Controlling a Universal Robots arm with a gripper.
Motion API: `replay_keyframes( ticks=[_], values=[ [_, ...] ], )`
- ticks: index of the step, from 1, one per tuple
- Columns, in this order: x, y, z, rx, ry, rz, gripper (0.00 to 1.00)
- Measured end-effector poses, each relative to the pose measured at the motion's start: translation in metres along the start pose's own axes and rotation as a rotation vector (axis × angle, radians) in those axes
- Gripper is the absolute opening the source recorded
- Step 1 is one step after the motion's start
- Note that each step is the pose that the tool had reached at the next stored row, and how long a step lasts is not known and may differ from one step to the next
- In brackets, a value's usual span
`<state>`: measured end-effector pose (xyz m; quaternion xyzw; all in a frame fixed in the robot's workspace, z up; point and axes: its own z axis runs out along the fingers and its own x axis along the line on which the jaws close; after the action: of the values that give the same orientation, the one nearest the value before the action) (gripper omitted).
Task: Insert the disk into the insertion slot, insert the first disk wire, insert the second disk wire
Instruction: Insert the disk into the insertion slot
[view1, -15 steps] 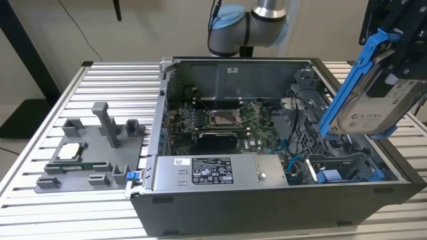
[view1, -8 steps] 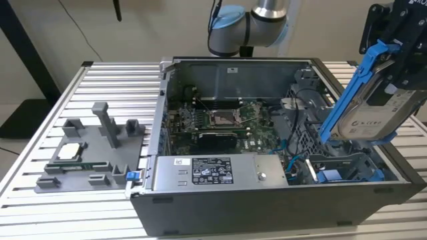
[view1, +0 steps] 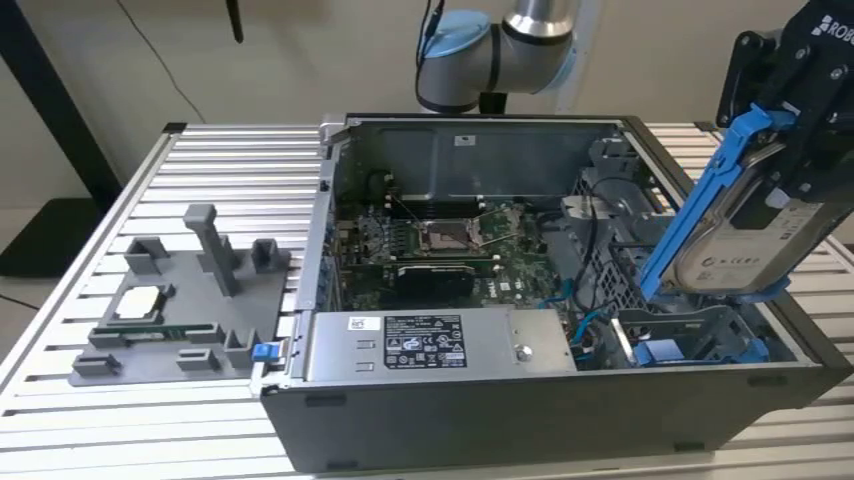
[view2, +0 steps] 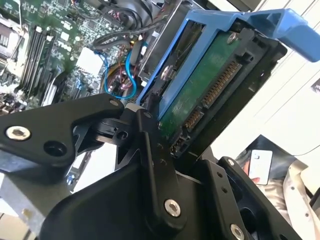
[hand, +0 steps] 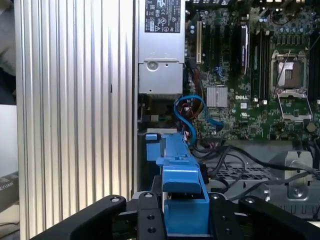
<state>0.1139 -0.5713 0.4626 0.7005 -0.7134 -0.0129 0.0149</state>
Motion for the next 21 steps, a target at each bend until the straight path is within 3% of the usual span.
replay_keyframes(
  ticks=[21],
  values=[
    [0.0029,-0.0056,0.0368,-0.0001,-0.0027,0.008,0.00]
  ],
)
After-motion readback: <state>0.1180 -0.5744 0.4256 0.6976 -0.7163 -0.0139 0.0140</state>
